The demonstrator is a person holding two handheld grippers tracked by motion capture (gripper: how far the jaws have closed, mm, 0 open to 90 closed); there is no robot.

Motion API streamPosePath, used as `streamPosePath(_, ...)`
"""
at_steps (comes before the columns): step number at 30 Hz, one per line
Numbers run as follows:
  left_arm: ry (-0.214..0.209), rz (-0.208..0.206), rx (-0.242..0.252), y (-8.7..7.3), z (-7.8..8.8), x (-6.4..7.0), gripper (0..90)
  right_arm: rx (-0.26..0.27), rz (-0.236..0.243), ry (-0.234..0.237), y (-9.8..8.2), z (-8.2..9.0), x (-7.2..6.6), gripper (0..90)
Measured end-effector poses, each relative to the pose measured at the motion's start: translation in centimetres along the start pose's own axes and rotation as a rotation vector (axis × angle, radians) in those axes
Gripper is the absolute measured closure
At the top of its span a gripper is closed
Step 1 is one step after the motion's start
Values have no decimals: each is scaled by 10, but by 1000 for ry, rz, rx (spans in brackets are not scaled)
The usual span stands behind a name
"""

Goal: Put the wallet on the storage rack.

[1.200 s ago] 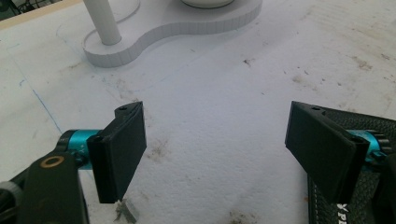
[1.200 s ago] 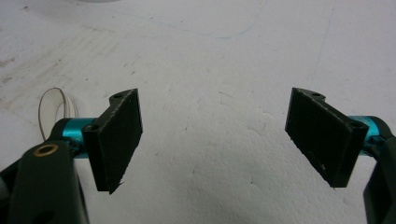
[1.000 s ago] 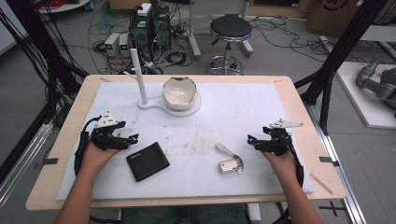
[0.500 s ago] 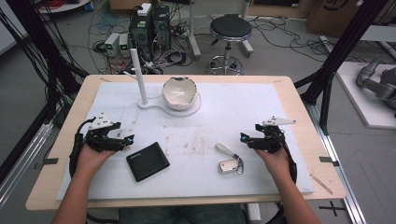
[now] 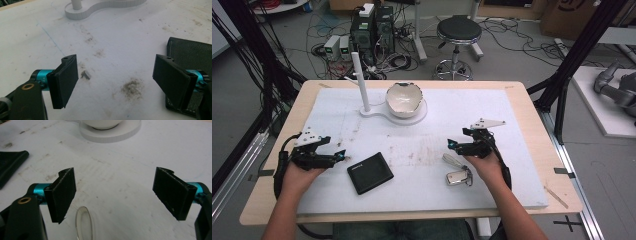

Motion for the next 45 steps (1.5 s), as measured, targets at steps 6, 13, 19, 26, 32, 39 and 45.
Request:
streamPosePath(6,14,10,-14,-10,9,0,205,-23,21,50,8,-18,-23,191)
streamPosePath(13,31,18,-11,-15,18,0,205,-40,34,96,16,-38,-52,191)
streamPosePath(19,36,19,-13,-18,23,0,205,-68,70,136,19,-55,-76,191)
streamPosePath(26,39,19,-14,-20,26,0,205,-97,87,171,18,-72,-97,191)
streamPosePath(32,45,25,-16,-22,29,1,205,-118,101,195,15,-84,-112,191)
streamPosePath(39,52,26,-19,-24,33,1,205,-152,119,222,10,-98,-128,191)
streamPosePath(45,56,27,-18,-26,36,1,205,-200,135,243,3,-110,-142,191)
Point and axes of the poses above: each handheld gripper's, and its own axes: z roughly backward along the jaws, y roughly out of its top, x roughly to its right, the point moved 5 cm from there along -z, roughly forward along the jaws, and after that the axes turned 13 degrees about -z, right-handed, at the moved point
